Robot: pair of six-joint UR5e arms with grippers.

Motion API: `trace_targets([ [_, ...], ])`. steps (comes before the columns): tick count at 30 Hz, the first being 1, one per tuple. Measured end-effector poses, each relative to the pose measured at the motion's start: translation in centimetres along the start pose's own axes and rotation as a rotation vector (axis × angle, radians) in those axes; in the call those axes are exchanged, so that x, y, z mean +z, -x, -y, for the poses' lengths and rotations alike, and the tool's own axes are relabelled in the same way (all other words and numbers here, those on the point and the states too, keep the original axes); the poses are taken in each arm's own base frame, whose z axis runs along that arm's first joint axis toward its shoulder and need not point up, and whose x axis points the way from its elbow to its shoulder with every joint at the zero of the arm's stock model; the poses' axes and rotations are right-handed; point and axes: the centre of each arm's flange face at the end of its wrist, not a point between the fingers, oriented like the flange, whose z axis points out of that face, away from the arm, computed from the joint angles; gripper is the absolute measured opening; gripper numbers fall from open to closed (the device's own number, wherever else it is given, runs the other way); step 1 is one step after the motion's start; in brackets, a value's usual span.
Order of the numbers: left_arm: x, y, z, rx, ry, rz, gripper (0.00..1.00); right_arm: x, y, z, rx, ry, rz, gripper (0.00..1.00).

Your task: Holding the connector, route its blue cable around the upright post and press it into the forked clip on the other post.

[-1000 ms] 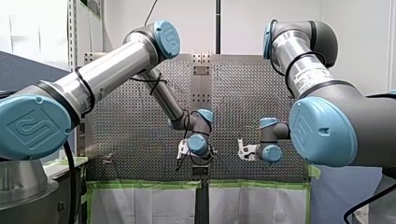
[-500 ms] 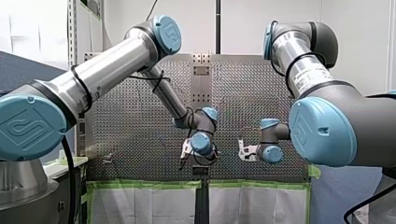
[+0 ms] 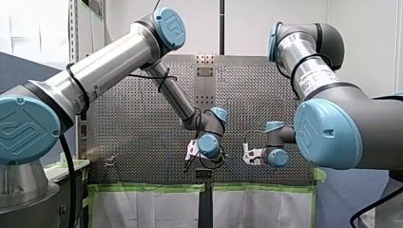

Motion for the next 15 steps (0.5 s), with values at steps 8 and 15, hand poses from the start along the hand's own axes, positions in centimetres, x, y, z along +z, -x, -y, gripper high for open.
trace_targets([
  [8, -0.09, 0.27, 0.22, -0.007, 0.005, 0.017, 1.00, 0.03, 0.06, -0.20, 0.006, -0.002, -0.001, 0.00],
  [15, 0.20, 0.51, 0.14, -0.020, 0.007, 0.035, 1.00, 0.12, 0.07, -0.41, 0.013, -0.004, 0.002, 0.00],
])
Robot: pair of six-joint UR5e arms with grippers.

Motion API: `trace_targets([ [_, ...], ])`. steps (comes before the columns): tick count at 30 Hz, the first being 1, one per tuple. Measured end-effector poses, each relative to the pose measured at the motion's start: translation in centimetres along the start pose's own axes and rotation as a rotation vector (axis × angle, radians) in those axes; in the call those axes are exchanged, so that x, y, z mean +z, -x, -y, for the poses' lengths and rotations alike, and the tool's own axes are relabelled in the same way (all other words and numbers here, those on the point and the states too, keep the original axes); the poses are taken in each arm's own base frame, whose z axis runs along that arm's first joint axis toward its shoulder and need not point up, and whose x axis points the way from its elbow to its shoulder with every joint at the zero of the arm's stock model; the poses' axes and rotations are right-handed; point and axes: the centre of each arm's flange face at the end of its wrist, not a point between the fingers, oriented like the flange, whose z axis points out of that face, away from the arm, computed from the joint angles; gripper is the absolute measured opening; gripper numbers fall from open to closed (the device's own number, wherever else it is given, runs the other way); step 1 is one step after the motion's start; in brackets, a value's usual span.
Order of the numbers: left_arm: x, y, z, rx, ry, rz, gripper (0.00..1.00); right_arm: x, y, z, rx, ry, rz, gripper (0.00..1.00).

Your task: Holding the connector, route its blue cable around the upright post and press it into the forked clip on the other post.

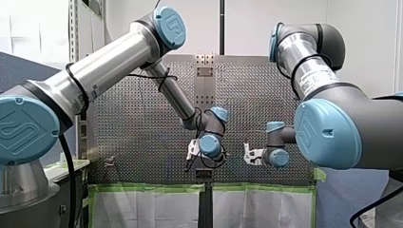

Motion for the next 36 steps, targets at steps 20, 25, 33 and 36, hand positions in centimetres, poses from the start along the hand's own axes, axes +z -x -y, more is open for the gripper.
trace_targets([
  [20, -0.1, -0.2, -0.4, 0.015, 0.005, -0.024, 1.00, 0.2, -0.2, 0.2, 0.005, -0.006, 0.014, 0.00],
  [25, -0.2, -0.2, -0.3, 0.017, 0.004, -0.028, 1.00, 0.2, -0.2, 0.2, 0.005, -0.006, 0.014, 0.00],
  [33, -0.6, -0.5, -0.3, 0.029, 0.002, -0.053, 1.00, 0.2, -0.2, 0.1, 0.005, -0.005, 0.014, 0.00],
  [36, -0.9, -0.7, -0.4, 0.035, 0.008, -0.076, 1.00, 0.3, -0.2, 0.1, 0.005, -0.005, 0.014, 0.00],
])
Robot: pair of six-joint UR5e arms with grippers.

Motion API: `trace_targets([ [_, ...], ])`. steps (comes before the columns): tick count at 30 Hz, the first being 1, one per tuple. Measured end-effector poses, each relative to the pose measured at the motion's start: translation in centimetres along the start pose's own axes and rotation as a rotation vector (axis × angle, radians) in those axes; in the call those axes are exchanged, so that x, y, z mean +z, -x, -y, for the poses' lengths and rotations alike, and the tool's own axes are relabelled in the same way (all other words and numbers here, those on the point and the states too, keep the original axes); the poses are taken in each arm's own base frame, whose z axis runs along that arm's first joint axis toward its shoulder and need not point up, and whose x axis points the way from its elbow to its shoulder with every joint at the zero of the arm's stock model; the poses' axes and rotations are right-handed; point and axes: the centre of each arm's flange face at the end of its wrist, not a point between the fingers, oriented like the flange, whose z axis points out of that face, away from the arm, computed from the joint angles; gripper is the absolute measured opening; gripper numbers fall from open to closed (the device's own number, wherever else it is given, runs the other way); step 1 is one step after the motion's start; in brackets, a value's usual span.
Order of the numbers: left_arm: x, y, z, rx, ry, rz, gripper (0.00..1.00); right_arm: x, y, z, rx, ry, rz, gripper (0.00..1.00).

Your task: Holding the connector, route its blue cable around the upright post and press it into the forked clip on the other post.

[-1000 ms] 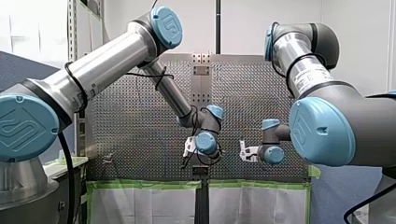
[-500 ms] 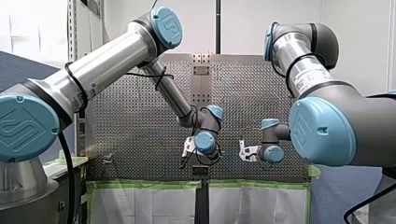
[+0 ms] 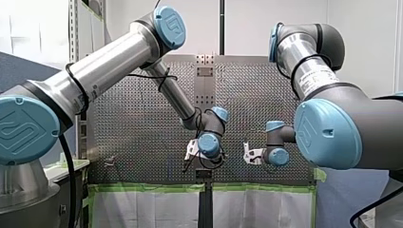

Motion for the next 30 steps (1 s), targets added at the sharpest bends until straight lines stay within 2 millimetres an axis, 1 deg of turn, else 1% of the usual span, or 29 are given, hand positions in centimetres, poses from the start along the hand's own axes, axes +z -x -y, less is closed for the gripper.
trace_targets([
  [12, -1.0, -0.7, -0.7, 0.021, 0.052, -0.073, 1.00, -0.1, 0.1, 0.1, 0.001, -0.002, 0.005, 0.00],
  [26, -1.1, -0.8, -0.7, 0.018, 0.055, -0.080, 1.00, -0.1, 0.1, 0.0, 0.001, 0.000, 0.006, 0.00],
  [30, -2.0, -0.6, -0.6, 0.027, 0.065, -0.075, 1.00, -0.1, 0.1, -0.1, 0.002, 0.002, 0.007, 0.00],
])
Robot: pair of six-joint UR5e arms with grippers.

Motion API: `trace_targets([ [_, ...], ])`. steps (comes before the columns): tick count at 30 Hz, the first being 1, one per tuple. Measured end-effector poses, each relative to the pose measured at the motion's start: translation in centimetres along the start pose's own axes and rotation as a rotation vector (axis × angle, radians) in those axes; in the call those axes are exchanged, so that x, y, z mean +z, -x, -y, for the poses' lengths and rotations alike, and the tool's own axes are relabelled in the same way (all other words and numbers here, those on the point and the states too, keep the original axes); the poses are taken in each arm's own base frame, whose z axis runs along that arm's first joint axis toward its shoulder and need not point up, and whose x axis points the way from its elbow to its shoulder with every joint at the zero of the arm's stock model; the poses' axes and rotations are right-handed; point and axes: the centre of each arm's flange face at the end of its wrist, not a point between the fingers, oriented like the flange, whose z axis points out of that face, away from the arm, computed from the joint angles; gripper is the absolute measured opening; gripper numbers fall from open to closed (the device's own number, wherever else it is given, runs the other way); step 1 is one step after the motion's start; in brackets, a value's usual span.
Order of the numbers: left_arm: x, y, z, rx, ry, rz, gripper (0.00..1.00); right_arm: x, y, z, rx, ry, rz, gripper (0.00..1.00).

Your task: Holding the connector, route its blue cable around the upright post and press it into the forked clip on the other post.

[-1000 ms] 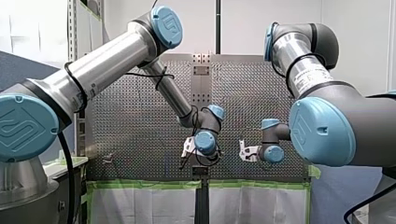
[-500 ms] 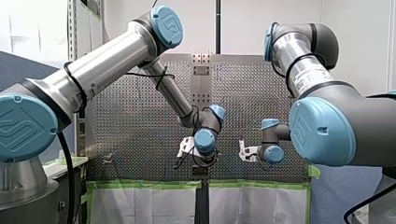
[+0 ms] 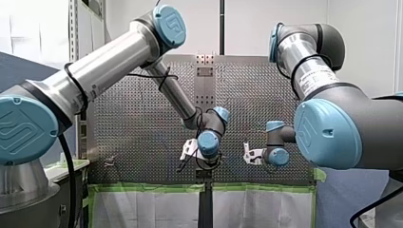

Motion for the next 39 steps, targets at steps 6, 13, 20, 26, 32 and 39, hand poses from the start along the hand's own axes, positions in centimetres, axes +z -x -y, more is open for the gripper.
trace_targets([
  [6, -2.5, 0.7, 0.5, -0.009, 0.007, 0.041, 1.00, 0.0, 0.0, -0.1, 0.001, 0.001, 0.002, 0.00],
  [13, -6.8, 1.5, 1.6, -0.046, -0.002, 0.111, 1.00, 0.1, 0.0, -0.4, 0.001, 0.005, -0.001, 0.00],
  [20, -11.1, 2.0, 2.4, -0.103, -0.004, 0.174, 1.00, 0.1, 0.0, -1.0, 0.005, 0.016, -0.002, 0.00],
  [26, -14.5, 1.9, 2.5, -0.109, -0.009, 0.194, 1.00, 0.1, 0.0, -1.9, 0.007, 0.029, -0.001, 0.00],
  [32, -17.5, 1.7, 1.7, -0.131, -0.012, 0.195, 1.00, 0.1, 0.1, -2.3, 0.009, 0.035, 0.001, 0.00],
  [39, -18.9, 2.2, -0.6, -0.180, -0.011, 0.209, 1.00, 0.1, 0.2, -2.7, 0.011, 0.040, 0.007, 0.00],
])
